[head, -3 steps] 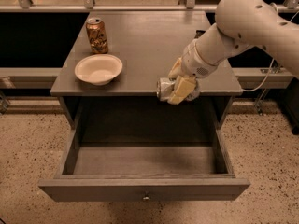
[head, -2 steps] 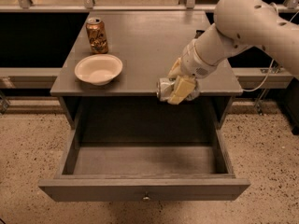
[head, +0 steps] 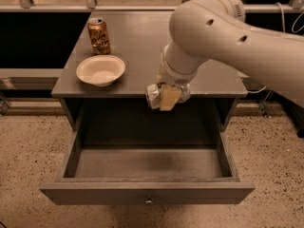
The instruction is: Pick 7up can from top drawer and place on counter
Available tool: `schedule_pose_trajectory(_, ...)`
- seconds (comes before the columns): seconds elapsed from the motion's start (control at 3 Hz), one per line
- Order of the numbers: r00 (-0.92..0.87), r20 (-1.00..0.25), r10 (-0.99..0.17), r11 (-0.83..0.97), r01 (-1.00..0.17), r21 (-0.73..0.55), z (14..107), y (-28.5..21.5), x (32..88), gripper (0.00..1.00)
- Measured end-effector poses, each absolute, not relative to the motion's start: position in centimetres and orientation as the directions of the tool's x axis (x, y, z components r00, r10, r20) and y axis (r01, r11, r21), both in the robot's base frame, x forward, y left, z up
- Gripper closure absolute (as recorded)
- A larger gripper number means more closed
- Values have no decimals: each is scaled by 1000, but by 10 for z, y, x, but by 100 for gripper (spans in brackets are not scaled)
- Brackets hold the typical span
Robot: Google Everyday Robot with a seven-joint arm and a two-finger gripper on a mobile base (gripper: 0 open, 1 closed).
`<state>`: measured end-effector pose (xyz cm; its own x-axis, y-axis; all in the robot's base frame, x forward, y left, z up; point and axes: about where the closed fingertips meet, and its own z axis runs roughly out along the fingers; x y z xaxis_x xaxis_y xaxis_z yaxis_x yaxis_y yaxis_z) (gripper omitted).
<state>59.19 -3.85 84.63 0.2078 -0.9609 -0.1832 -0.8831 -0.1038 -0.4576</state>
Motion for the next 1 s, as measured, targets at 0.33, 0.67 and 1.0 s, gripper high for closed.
schedule_pose_trajectory(0.33, 125, -57, -991, -88, -896, -435, 833, -87, 596, 100)
schedule_pose_trajectory(0.67, 130, -149, -980, -57, -907, -418, 854, -106, 615, 100)
schedule_pose_trajectory(1.0, 186, -310, -933, -33, -898, -439, 898, -93, 630, 100)
